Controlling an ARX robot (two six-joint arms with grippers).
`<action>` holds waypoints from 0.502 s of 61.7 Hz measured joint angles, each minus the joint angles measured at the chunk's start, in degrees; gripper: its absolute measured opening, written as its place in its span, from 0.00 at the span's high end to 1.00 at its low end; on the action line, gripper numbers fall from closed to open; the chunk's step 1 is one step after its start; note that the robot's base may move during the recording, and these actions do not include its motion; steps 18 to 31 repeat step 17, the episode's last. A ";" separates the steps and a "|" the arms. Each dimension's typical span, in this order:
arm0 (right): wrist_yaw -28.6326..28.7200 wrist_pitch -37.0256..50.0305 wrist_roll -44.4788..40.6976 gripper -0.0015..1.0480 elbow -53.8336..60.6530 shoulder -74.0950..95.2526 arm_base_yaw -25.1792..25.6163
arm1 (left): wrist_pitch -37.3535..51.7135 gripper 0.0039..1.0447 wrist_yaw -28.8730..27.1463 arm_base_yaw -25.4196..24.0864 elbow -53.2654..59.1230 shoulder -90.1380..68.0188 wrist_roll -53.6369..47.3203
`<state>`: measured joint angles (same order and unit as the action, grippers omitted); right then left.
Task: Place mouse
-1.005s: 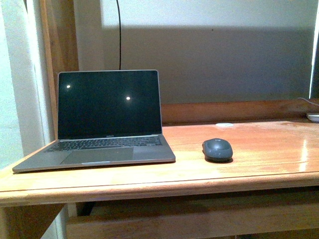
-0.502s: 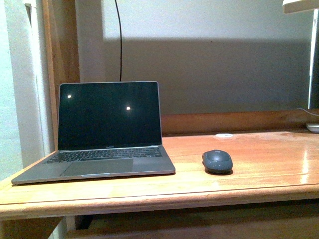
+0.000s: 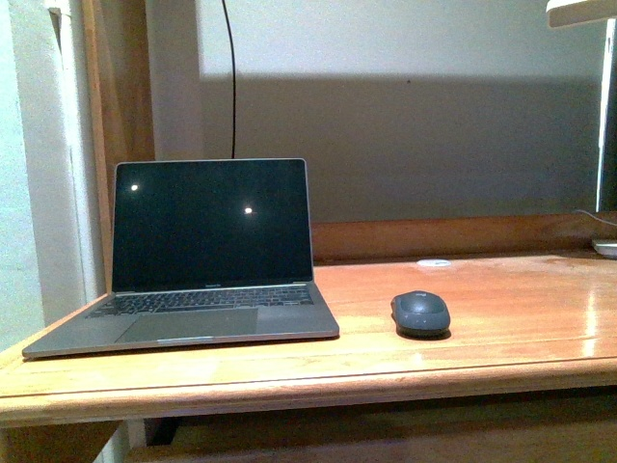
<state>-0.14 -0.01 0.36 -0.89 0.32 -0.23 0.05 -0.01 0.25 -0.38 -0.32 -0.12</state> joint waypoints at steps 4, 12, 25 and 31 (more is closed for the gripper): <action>0.00 0.00 -0.02 0.07 0.00 0.00 0.00 | 0.00 0.07 0.00 0.00 0.00 0.00 -0.02; 0.00 0.00 -0.02 0.07 0.00 0.00 0.00 | 0.02 0.07 0.02 0.00 0.00 0.00 -0.02; 0.00 0.00 -0.02 0.07 0.00 0.00 0.02 | 0.02 0.07 0.02 0.00 0.00 0.00 -0.02; 0.00 0.00 -0.02 0.07 0.00 0.00 0.02 | 0.02 0.07 0.02 0.00 0.00 0.00 -0.02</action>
